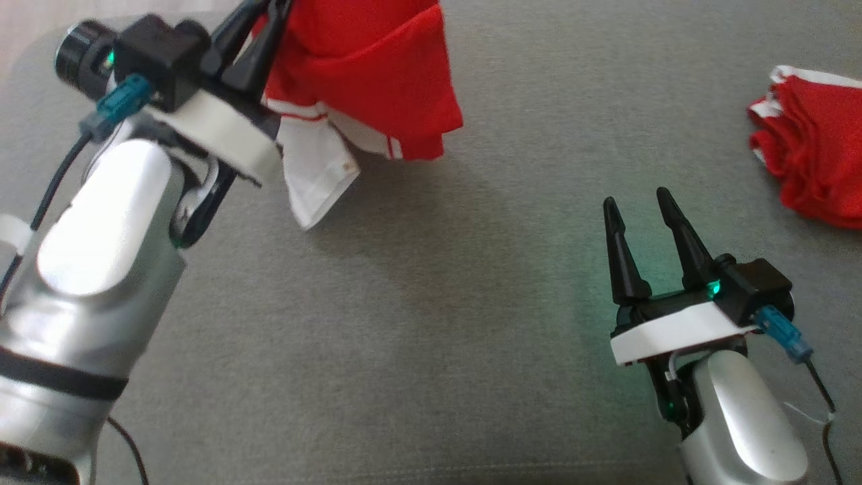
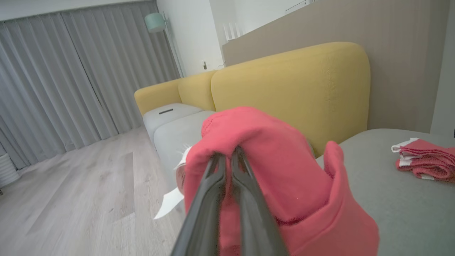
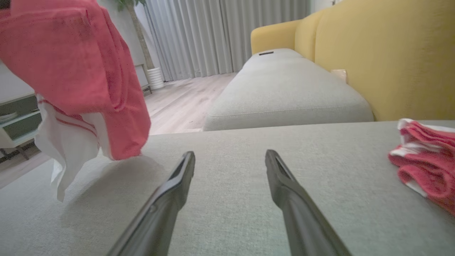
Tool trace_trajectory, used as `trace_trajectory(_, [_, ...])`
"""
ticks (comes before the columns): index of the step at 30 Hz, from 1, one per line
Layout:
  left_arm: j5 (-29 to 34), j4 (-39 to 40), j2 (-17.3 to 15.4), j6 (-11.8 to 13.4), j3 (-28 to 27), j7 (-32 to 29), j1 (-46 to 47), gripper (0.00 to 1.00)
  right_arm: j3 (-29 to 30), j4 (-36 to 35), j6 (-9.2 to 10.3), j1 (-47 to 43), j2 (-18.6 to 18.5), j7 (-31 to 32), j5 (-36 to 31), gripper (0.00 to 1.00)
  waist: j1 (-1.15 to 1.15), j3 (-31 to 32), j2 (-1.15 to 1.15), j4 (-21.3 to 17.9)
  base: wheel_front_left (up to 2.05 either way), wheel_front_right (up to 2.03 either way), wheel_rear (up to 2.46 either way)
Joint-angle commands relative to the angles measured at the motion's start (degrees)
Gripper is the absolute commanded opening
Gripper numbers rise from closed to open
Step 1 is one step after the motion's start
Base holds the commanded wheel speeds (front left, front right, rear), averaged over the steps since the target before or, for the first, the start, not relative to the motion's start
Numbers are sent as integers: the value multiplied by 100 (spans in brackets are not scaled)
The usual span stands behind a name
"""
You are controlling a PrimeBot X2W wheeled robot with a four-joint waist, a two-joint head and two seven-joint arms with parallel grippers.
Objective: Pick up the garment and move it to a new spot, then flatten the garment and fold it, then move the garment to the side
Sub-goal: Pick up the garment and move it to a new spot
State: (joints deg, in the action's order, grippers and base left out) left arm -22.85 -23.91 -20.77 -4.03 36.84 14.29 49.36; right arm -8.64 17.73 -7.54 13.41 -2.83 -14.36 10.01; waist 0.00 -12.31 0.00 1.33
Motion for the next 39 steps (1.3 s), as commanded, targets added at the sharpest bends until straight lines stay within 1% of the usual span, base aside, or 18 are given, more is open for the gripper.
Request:
trace_trajectory(1, [63,188,-180,50,-316,70,456,0,-129,-186,5,96,-5,-61,32,100,0,18,0,-127,0,0,0])
trace_trajectory(4, [316,175,-70,170,-413,70,732,0,-162,-211,5,90,-5,-62,79,100,0,40,0,-302,0,0,0])
trace_trajectory(8, [796,191,73,482,-510,71,1069,0,-190,-247,5,85,-5,-62,140,100,0,67,0,-531,0,0,0])
trace_trajectory(10, [1171,164,135,613,-339,71,1122,0,-172,-274,5,70,-5,-63,165,100,0,79,0,-618,0,0,0])
trace_trajectory(12, [1471,68,268,684,-70,71,1045,0,-172,-298,5,57,-5,-63,180,100,0,82,0,-701,0,0,0])
trace_trajectory(15, [1633,-219,625,684,339,71,725,0,-138,-349,5,56,-5,-63,203,100,0,80,0,-822,0,0,0])
trace_trajectory(20, [1603,-454,1412,631,903,71,20,0,64,-455,5,107,-5,-63,187,100,0,22,0,-944,0,0,0])
trace_trajectory(21, [1576,-497,1517,589,1025,71,-131,77,99,-462,5,112,-5,-63,180,100,0,17,0,-952,0,0,0])
trace_trajectory(22, [1544,-551,1595,535,1152,71,-278,100,134,-472,5,115,-5,-63,171,100,0,15,0,-956,0,0,0])
trace_trajectory(26, [1385,-504,1745,421,1478,71,-695,100,284,-512,5,108,-5,-63,121,100,0,22,0,-899,0,0,0])
trace_trajectory(27, [1346,-446,1757,418,1505,71,-760,100,325,-518,5,99,-5,-63,106,100,0,33,0,-868,0,0,0])
trace_trajectory(29, [1262,-302,1769,491,1436,71,-851,100,403,-529,5,79,-5,-63,71,100,0,64,0,-784,0,0,0])
trace_trajectory(33, [1151,100,1713,733,983,71,-988,100,497,-555,5,22,-5,-63,13,100,0,165,0,-572,0,0,0])
trace_trajectory(39, [988,694,1269,974,45,71,-1504,100,588,-553,5,-119,-5,-63,-134,100,0,367,0,-173,0,0,0])
